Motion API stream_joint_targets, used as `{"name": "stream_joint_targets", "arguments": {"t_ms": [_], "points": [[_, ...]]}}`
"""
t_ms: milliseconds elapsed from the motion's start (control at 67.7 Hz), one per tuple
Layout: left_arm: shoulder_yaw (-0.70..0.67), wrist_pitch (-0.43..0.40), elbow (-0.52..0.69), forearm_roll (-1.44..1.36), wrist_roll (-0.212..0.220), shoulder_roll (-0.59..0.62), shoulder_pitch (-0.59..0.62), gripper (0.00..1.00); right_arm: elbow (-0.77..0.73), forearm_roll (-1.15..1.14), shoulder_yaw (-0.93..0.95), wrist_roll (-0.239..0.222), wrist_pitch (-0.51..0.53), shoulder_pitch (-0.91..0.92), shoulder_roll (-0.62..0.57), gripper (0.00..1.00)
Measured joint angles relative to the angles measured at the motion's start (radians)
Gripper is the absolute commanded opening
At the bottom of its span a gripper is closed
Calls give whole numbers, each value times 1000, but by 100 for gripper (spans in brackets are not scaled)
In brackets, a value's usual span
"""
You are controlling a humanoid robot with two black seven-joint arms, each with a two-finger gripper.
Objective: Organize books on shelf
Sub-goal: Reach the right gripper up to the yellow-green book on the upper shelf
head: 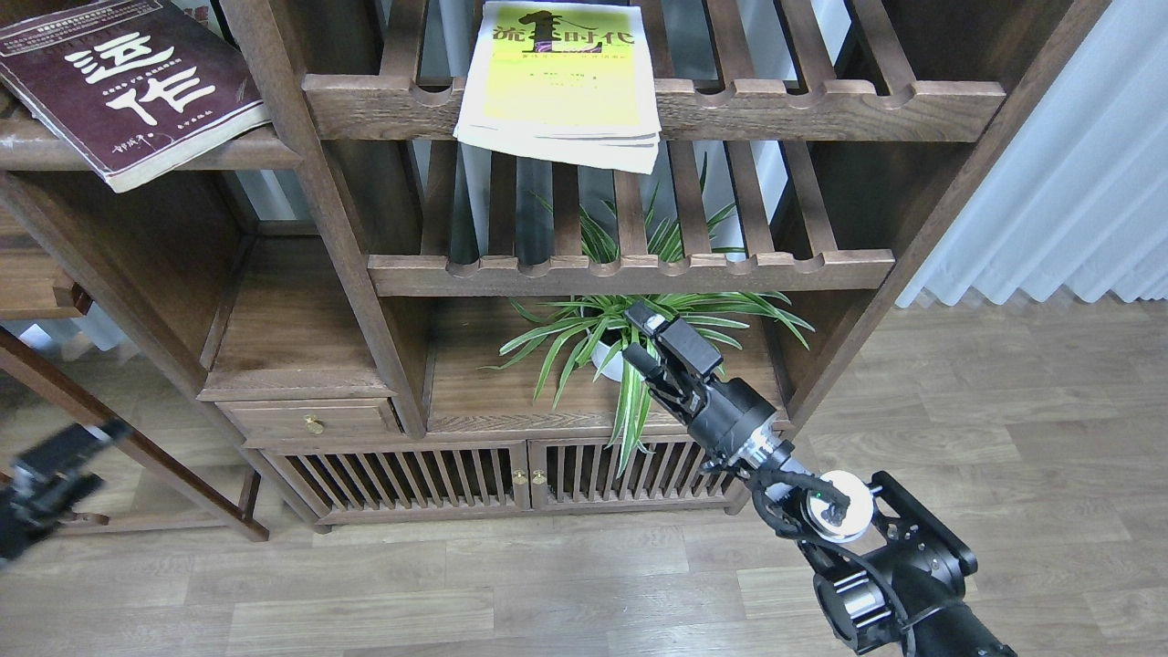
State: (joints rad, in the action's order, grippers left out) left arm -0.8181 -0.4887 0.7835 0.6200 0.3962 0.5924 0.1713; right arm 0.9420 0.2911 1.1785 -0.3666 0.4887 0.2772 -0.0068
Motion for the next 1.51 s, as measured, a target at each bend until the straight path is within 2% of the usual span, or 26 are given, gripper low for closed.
{"name": "stream_joint_targets", "arguments": {"t_ms": [251, 502, 620, 871, 1049, 1507], "points": [[5, 0, -52, -2, 3, -80, -13, 99, 129, 0, 4, 0, 0, 0, -67, 97], [6, 0, -86, -3, 3, -110, -14, 99, 211, 0, 14, 0, 0, 27, -73, 97], [7, 0, -106, -2, 2, -118, -14, 99, 236, -1, 16, 16, -17, 55, -72, 97], [7, 0, -123, 1, 0, -118, -15, 99, 242, -8, 16, 23, -120, 93, -70, 97], [7, 0, -124, 1, -1, -118, -15, 99, 239, -9, 19, 50, -187, 118, -70, 97], [5, 0, -124, 1, -1, -118, -25, 99, 242, -8, 20, 55, -215, 163, -79, 98]]}}
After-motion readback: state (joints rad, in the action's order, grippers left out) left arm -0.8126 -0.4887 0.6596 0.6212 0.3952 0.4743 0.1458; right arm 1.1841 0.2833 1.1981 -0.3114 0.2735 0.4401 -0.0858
